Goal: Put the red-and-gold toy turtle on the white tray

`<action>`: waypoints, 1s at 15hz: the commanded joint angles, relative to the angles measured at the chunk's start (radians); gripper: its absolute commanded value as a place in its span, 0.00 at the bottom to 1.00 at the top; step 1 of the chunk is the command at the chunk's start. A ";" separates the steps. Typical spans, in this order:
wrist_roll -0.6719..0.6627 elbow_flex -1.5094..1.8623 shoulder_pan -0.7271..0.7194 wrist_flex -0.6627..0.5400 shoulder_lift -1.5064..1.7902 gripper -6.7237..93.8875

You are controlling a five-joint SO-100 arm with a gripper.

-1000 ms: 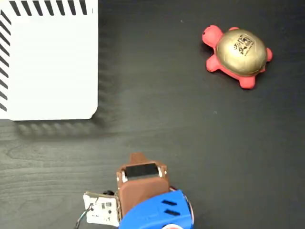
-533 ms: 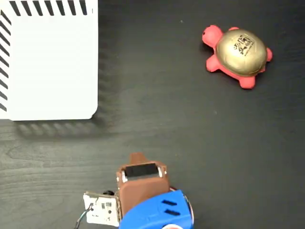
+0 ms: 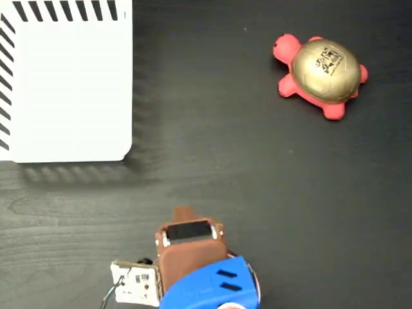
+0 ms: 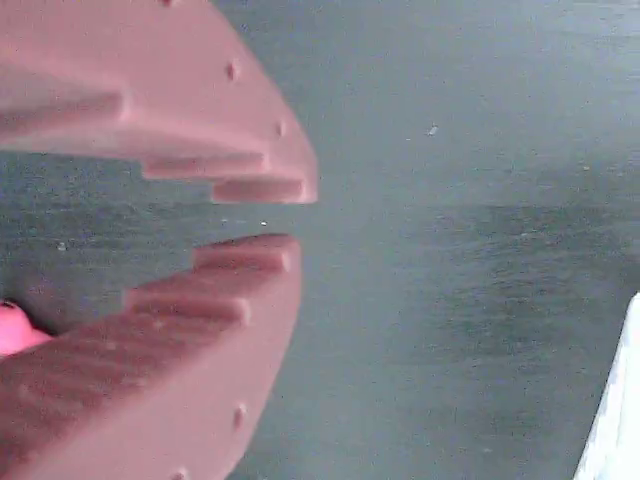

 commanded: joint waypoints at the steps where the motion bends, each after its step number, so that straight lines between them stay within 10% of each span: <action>1: 0.012 -0.021 -0.012 0.000 0.000 0.07; 15: -0.021 -0.531 -0.071 -0.020 -0.462 0.07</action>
